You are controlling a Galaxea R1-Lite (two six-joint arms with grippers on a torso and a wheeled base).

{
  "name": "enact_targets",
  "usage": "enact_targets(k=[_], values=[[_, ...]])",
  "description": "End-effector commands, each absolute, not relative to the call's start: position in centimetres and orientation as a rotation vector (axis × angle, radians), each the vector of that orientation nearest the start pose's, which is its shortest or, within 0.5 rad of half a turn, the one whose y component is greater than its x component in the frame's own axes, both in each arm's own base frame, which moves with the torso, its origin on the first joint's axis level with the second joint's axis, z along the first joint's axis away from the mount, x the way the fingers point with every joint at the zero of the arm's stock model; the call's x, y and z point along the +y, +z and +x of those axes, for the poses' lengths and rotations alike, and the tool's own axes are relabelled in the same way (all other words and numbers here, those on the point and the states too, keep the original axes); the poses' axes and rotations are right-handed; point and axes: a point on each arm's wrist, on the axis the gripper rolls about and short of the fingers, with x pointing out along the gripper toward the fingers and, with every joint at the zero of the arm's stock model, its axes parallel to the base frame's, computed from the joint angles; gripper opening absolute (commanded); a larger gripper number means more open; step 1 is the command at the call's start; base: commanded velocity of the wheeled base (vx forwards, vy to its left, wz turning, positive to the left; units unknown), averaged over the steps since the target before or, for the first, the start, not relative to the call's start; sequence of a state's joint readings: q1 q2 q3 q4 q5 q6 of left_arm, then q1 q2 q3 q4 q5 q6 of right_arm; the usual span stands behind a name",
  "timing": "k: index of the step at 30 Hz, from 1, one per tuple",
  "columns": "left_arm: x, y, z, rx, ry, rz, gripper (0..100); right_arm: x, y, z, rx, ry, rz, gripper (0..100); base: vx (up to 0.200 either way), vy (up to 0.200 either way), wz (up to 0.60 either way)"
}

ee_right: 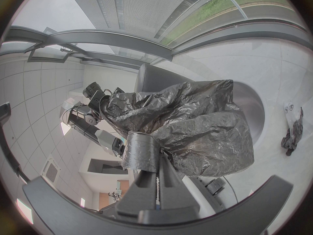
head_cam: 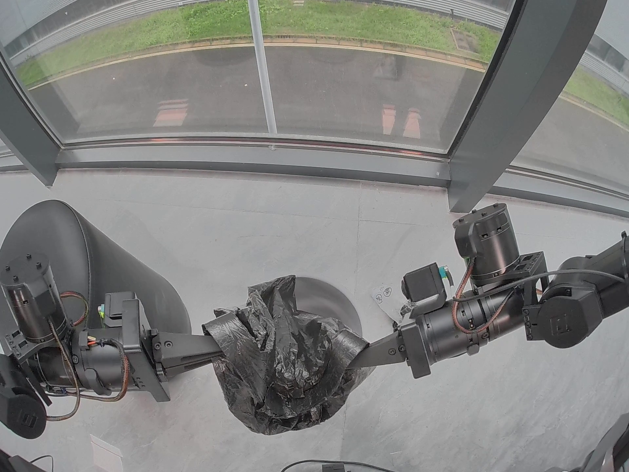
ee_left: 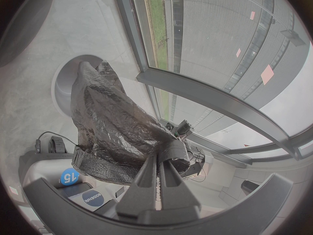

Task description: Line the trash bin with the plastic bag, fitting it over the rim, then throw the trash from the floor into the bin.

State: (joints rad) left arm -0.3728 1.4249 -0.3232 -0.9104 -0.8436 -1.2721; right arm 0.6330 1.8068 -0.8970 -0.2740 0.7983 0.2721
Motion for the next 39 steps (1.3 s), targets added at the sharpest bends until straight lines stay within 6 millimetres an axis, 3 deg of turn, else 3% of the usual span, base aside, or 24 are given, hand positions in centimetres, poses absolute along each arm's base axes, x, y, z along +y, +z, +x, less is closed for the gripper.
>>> enact_targets(k=[1,17,30,39], values=[[-9.1,14.2,18.9,0.985,-0.872,-1.137,0,20.4,12.3,25.6,0.895,1.259,0.279,0,0.0,0.0,0.0],[-8.4,10.8,24.6,0.894,-0.816,-1.167,0,20.0,8.2,30.5,0.794,1.194,0.298,0,0.0,0.0,0.0],[-8.5,9.0,26.6,0.832,-0.841,-1.167,0,20.3,6.4,32.5,0.794,1.154,0.287,0,0.0,0.0,0.0],[-7.8,9.4,27.4,0.77,-0.844,-1.172,0,20.5,6.7,33.5,0.76,1.15,0.282,0,0.0,0.0,0.0]])
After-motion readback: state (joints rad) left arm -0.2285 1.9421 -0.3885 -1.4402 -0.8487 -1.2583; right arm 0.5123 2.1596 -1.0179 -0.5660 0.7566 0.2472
